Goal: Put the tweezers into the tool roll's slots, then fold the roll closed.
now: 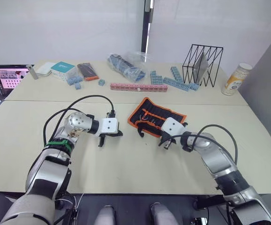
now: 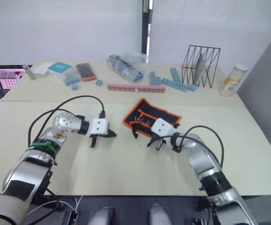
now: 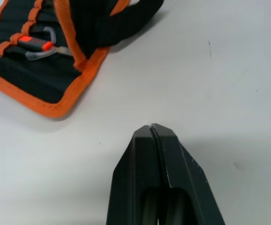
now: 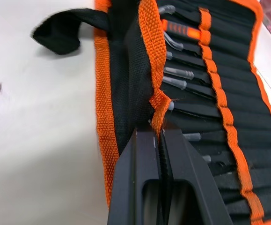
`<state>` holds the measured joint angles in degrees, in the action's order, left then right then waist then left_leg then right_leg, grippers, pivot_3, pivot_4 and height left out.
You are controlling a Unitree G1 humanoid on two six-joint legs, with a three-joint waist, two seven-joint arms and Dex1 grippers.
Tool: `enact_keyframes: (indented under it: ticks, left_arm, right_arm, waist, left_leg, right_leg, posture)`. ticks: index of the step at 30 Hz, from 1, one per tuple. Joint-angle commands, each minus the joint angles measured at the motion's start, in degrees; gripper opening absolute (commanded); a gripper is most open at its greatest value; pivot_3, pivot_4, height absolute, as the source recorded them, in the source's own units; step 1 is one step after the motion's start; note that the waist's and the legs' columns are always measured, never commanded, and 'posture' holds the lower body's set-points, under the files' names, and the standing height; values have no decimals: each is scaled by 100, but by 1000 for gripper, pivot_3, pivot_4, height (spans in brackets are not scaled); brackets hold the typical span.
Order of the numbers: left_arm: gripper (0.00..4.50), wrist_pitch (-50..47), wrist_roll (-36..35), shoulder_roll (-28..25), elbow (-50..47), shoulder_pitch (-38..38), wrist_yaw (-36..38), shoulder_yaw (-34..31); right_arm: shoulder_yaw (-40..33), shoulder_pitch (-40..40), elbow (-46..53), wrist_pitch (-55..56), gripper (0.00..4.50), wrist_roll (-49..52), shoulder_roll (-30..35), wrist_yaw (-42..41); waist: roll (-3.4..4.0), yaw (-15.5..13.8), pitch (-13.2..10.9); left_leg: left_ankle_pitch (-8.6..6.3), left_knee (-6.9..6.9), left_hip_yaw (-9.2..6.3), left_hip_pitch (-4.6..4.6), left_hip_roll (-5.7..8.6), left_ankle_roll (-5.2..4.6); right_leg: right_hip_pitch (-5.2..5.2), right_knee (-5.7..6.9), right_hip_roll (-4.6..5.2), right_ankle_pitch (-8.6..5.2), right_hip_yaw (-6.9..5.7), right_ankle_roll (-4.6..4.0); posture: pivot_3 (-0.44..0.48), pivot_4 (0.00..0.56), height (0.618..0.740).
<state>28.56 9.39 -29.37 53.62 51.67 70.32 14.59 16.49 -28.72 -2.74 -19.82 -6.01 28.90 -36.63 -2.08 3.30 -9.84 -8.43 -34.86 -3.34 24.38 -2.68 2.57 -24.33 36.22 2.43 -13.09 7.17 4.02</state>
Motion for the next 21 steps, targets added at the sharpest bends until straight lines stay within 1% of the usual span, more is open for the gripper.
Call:
enact_keyframes:
  ticks: [1,3,6,8,11,14,19,21]
  left_arm:
    - [20,-487,-386,-90,-403,-9,-150,-360]
    - [547,-945,-805,-25,-424,50,3,-660]
    - [1540,-1071,-1013,17,-276,181,121,-822]
    - [2182,-888,-922,72,-34,344,26,-798]
    - [3152,-498,-604,184,363,632,-99,-571]
    - [3152,0,-159,312,759,906,-282,-246]
    - [3152,389,234,632,1278,1259,-538,23]
    - [3152,604,522,716,1401,1341,-842,205]
  right_arm:
    - [-43,-32,173,165,0,57,-50,-129]
    - [-20,74,331,123,0,67,-37,-222]
    - [-67,205,549,19,0,88,-22,-277]
    - [-114,281,666,-56,0,98,-1,-286]
    - [-167,384,791,-145,0,94,40,-276]
    - [-206,451,893,-231,0,89,52,-252]
    - [-303,539,1035,-367,0,96,21,-159]
    - [-327,589,1077,-417,0,81,36,-134]
  waist:
    - [0,-1,0]
    - [0,-5,0]
    - [0,0,0]
    - [0,-5,0]
    - [0,-21,0]
    - [0,-65,0]
    - [0,-77,0]
    - [0,-77,0]
  left_leg:
    - [0,0,0,1,0,0]
    - [0,-4,-1,3,0,0]
    - [0,-8,-1,0,1,0]
    - [0,-9,-2,-1,1,0]
    - [0,-11,-1,0,1,0]
    - [0,-10,-1,0,2,0]
    - [0,-9,0,2,3,0]
    - [0,-10,-1,2,4,0]
  right_leg:
    - [0,0,0,0,0,1]
    - [0,0,0,0,-1,1]
    - [2,1,0,-1,-1,2]
    - [3,2,0,-1,-2,1]
    - [5,1,0,0,-1,2]
    - [5,-2,0,0,-1,2]
    - [4,-3,0,0,0,2]
    - [4,-2,0,0,0,2]
  posture:
    - [0,150,740]
    - [0,150,740]
    - [0,150,740]
    - [0,150,740]
    - [0,150,740]
    - [0,150,740]
    - [0,150,740]
    - [0,150,740]
